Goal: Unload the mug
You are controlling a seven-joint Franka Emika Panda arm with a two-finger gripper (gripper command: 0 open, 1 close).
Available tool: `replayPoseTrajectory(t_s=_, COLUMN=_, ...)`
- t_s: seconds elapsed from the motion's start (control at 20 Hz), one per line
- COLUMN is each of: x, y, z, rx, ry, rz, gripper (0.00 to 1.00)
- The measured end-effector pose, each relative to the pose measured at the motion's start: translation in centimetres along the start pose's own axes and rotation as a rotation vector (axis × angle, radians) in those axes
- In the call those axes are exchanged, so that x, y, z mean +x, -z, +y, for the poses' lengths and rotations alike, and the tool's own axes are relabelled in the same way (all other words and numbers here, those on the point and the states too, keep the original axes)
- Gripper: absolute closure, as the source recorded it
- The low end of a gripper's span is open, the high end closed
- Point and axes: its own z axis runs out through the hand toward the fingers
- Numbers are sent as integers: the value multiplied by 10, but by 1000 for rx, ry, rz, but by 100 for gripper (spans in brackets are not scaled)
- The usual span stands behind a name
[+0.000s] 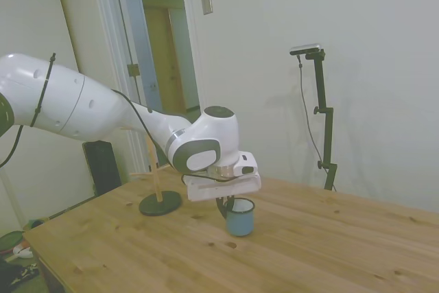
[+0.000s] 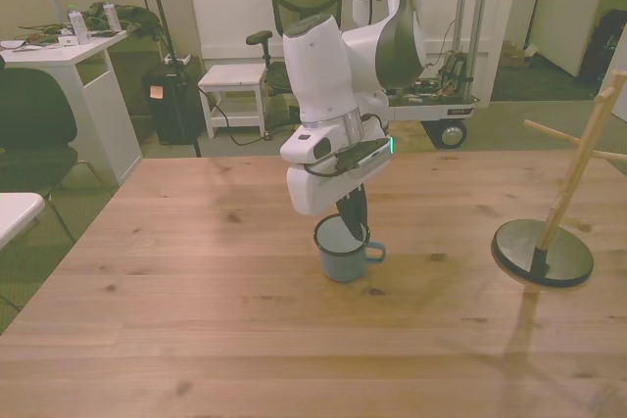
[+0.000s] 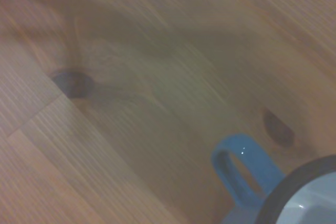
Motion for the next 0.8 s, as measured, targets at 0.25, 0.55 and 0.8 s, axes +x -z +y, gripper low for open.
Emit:
replayPoseTrajectory(t_s=0.25, x=-1, y=-4, z=0, rx=4, ry=1, rz=-9, gripper=0)
replayPoseTrajectory(t_s=0.55, x=-3, y=-7, z=-1, rx=7, ry=3, rz=-17, gripper=0)
replayPoseTrajectory(t_s=0.8, x=-4, y=3, z=6, rx=2, ry=-8, rz=0, gripper=0)
